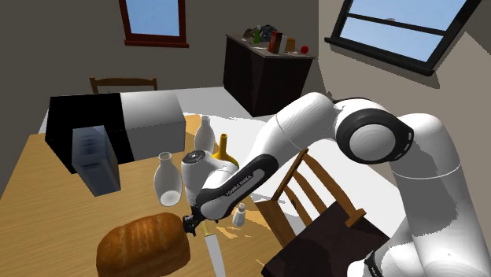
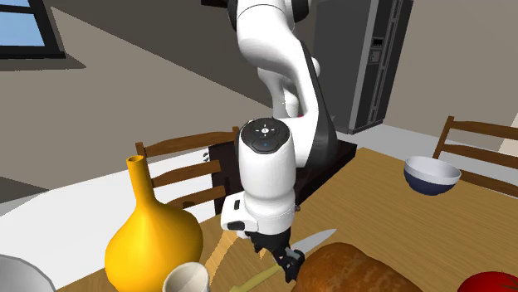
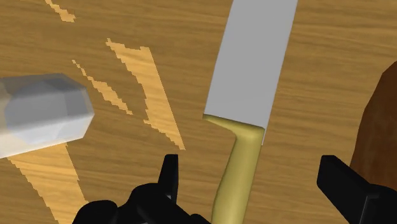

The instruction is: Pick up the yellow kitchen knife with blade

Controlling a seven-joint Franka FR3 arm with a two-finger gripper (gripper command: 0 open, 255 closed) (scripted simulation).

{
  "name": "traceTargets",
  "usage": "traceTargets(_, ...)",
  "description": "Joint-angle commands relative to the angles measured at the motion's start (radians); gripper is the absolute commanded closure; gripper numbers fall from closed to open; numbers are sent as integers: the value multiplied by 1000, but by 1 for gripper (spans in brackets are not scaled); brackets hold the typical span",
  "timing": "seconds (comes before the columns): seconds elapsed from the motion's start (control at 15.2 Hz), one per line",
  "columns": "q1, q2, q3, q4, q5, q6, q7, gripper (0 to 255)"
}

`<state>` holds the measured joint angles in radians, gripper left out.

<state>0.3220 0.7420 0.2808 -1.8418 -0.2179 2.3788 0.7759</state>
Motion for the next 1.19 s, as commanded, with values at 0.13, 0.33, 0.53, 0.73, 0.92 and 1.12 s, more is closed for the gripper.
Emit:
traceTargets(0.13, 6, 17, 0, -4, 0, 13, 6, 255)
traceTargets(0.33, 6, 20, -2, -14, -3, 26, 7, 255)
traceTargets(0.53, 6, 18, -1, -16, -2, 25, 8, 255)
traceTargets(0.73, 5, 12, 2, -1, 2, 6, 5, 255)
traceTargets(0.92, -2, -22, 11, -13, 10, -17, 1, 255)
traceTargets(1.12, -9, -55, 20, -23, 19, -41, -3, 255)
